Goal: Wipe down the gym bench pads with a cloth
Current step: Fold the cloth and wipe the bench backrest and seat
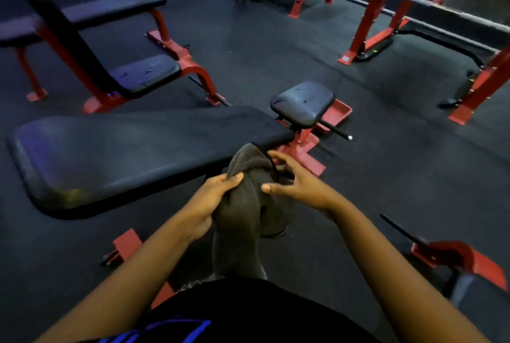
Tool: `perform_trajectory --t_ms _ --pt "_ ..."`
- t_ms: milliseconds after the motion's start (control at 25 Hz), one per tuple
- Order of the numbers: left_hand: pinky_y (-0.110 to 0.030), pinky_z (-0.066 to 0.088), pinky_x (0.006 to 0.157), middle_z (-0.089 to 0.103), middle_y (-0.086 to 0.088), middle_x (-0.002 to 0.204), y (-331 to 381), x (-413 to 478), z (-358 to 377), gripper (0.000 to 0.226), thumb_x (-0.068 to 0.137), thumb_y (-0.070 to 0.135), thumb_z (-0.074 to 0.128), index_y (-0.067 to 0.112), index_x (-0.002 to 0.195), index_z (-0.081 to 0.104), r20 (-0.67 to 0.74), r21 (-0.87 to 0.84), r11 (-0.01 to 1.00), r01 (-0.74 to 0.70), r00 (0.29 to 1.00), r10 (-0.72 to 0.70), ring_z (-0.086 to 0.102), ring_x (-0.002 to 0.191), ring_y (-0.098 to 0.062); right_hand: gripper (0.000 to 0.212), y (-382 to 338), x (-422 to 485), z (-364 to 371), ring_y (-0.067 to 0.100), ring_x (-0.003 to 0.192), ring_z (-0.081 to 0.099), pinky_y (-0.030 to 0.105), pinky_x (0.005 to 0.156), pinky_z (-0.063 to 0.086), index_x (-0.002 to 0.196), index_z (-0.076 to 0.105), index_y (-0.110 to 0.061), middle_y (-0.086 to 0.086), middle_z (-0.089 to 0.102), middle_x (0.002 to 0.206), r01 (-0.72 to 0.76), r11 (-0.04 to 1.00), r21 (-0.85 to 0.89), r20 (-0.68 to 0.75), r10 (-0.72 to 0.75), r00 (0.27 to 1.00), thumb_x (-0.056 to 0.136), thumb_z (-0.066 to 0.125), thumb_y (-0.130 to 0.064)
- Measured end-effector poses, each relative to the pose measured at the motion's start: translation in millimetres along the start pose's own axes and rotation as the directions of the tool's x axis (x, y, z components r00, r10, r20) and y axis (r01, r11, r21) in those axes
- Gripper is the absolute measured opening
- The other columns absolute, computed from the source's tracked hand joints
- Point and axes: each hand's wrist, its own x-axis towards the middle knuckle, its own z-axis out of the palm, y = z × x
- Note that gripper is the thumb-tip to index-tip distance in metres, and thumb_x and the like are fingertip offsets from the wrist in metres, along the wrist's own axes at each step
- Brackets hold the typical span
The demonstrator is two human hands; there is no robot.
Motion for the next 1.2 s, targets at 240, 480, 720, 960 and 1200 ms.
perform_trajectory --t_ms 240,480,720,960,1200 --pt "-0.034 0.051 0.083 0.070 -0.015 0.103 44.8 55.3 -14.6 0.032 0.087 0.025 0.055 0.001 0.107 0.064 -0.161 -0.314 0.947 0.075 0.978 -0.131 0.067 0.095 -0.024 0.073 52.6 71.0 -6.7 0.008 0.108 0.060 0.019 0.085 0.049 0.133 0.046 -0.021 -0.002 0.061 0.123 -0.277 0.852 0.444 0.216 0.199 0.956 0.071 0.071 -0.051" --pt "-0.035 0.052 0.080 0.069 -0.013 0.105 64.3 76.8 -21.9 0.037 0.083 0.030 0.056 0.005 0.108 0.064 -0.273 -0.529 0.845 -0.076 0.958 -0.085 0.067 0.094 -0.023 0.037 38.8 127.3 -31.1 0.013 0.106 0.063 0.027 0.091 0.050 0.106 0.066 -0.019 0.000 0.070 0.108 -0.143 0.913 0.383 0.249 0.047 0.967 0.071 0.077 -0.027" --pt "-0.029 0.055 0.069 0.067 -0.017 0.111 73.4 80.8 -26.1 0.027 0.089 0.027 0.054 0.006 0.098 0.068 -0.493 -0.423 0.894 -0.150 0.865 -0.088 0.071 0.081 -0.018 0.025 -12.6 192.3 -81.6 0.017 0.091 0.068 0.023 0.075 0.056 0.103 0.066 -0.009 0.007 0.071 0.098 -0.033 0.935 0.354 0.296 -0.078 0.952 0.079 0.068 -0.004" --pt "-0.034 0.056 0.083 0.068 -0.012 0.114 96.3 91.4 -38.2 0.057 0.078 0.058 0.051 0.013 0.111 0.068 -0.509 -0.446 0.834 -0.324 0.859 0.061 0.066 0.103 -0.021 0.063 -53.7 279.7 -83.1 0.018 0.112 0.060 0.037 0.097 0.047 0.124 0.059 -0.020 0.003 0.064 0.122 -0.299 0.860 0.412 0.643 -0.042 0.765 0.071 0.066 -0.053" --pt "-0.019 0.056 0.070 0.071 -0.017 0.101 41.0 95.7 -8.8 0.026 0.083 0.015 0.066 0.000 0.104 0.065 -0.813 -0.280 0.944 -0.176 0.566 -0.136 0.069 0.074 -0.011 0.028 -17.4 274.2 -86.4 0.004 0.078 0.061 0.010 0.056 0.048 0.094 0.068 -0.011 -0.001 0.069 0.090 -0.047 0.998 -0.044 0.575 0.064 0.816 0.079 0.071 -0.035"
